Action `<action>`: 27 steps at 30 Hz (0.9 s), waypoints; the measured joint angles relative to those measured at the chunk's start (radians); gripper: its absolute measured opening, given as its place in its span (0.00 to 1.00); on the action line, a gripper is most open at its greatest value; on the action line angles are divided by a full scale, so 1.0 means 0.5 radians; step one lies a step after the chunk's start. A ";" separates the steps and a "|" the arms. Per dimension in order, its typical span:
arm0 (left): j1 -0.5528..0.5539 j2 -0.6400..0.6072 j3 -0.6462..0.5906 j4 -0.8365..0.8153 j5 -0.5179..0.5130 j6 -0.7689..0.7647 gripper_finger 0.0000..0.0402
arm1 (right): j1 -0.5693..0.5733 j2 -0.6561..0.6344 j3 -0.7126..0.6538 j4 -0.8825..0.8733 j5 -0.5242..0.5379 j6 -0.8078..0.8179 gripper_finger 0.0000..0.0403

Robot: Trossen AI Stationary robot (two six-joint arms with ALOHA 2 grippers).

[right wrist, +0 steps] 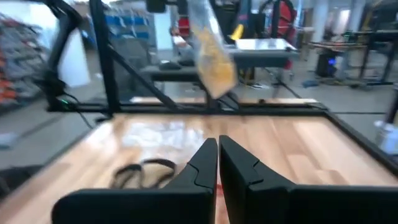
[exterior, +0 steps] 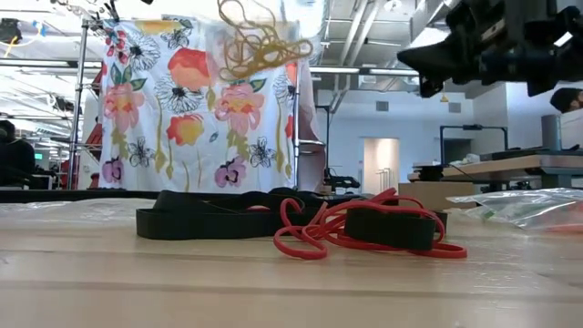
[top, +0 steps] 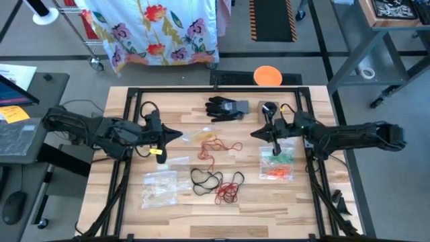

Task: Sort rubber bands
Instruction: Close the transparent zip bag containing the yellow rubber bands

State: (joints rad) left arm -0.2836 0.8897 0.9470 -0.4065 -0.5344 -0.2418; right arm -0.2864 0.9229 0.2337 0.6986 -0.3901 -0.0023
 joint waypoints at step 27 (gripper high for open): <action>0.695 0.615 -0.293 0.890 1.177 -0.174 0.00 | -0.120 0.000 0.170 -0.036 -0.322 -0.022 0.26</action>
State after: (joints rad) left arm 0.0637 1.1970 0.8005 0.0387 0.0541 -0.3290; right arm -0.3466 0.9230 0.3187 0.6807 -0.5513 -0.0132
